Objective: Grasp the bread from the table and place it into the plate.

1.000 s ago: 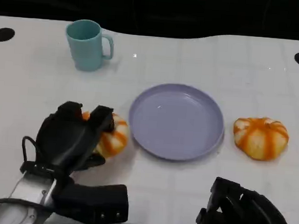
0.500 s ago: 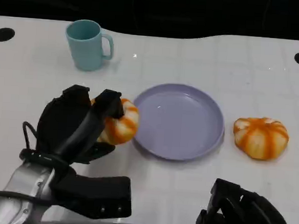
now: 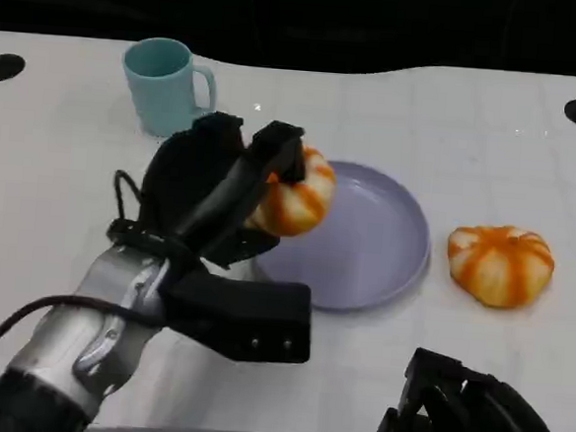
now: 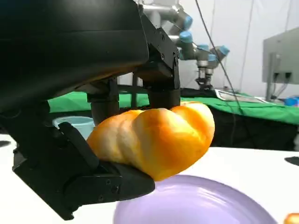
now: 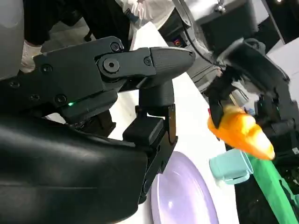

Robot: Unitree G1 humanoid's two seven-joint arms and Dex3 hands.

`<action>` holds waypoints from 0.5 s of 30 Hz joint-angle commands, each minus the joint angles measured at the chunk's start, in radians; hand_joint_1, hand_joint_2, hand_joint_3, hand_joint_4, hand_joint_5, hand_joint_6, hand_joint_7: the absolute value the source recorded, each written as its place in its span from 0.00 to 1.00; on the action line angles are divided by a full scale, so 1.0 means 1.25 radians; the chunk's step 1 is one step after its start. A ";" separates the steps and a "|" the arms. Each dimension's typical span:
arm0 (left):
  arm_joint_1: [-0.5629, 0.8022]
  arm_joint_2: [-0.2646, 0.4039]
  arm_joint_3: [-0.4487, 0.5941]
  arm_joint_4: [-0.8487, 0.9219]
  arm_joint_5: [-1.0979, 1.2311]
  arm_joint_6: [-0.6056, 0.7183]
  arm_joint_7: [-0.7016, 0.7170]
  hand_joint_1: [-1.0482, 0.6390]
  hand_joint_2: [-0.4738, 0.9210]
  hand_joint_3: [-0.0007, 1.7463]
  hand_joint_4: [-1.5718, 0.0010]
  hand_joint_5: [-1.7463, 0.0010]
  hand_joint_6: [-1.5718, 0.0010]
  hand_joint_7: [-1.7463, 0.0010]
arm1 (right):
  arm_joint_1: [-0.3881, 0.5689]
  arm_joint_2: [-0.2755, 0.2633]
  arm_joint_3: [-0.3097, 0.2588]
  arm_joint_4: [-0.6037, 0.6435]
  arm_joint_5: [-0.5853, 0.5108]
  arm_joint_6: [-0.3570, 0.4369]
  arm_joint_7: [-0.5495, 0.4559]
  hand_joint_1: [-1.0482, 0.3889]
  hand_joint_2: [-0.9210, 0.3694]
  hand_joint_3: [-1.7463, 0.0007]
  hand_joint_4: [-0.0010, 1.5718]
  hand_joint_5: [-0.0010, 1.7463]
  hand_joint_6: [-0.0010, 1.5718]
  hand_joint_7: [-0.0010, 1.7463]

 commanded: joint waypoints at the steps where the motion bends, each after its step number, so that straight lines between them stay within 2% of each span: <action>1: -0.055 -0.031 -0.007 0.109 -0.040 -0.034 -0.002 0.53 0.67 0.56 0.41 0.00 0.56 0.00 | 0.005 -0.008 -0.002 -0.001 0.000 -0.010 0.007 0.23 0.00 0.86 0.55 0.91 0.49 0.81; 5: -0.086 -0.057 -0.015 0.199 -0.055 -0.077 0.033 0.54 0.68 0.56 0.41 0.00 0.56 0.00 | 0.007 -0.006 0.000 0.000 0.003 -0.007 0.009 0.23 0.00 0.86 0.55 0.92 0.49 0.81; 7: -0.115 -0.084 -0.027 0.273 -0.057 -0.101 0.060 0.52 0.65 0.65 0.39 0.00 0.54 0.00 | 0.010 -0.005 0.005 -0.001 0.003 -0.006 0.011 0.23 0.00 0.87 0.55 0.92 0.49 0.80; 9: -0.140 -0.098 -0.036 0.323 -0.057 -0.113 0.072 0.51 0.64 0.66 0.39 0.00 0.54 0.00 | 0.011 -0.006 0.008 -0.003 -0.001 -0.008 0.010 0.23 0.00 0.87 0.55 0.92 0.50 0.80; 12: -0.164 -0.108 -0.044 0.367 -0.057 -0.122 0.077 0.50 0.65 0.66 0.40 0.00 0.55 0.00 | 0.012 -0.005 0.010 -0.005 -0.002 -0.009 0.007 0.23 0.00 0.87 0.55 0.91 0.50 0.79; 15: -0.189 -0.114 -0.054 0.414 -0.060 -0.145 0.072 0.49 0.68 0.61 0.42 0.00 0.56 0.03 | 0.012 -0.002 0.010 -0.004 0.000 -0.008 0.004 0.23 0.00 0.87 0.55 0.91 0.50 0.79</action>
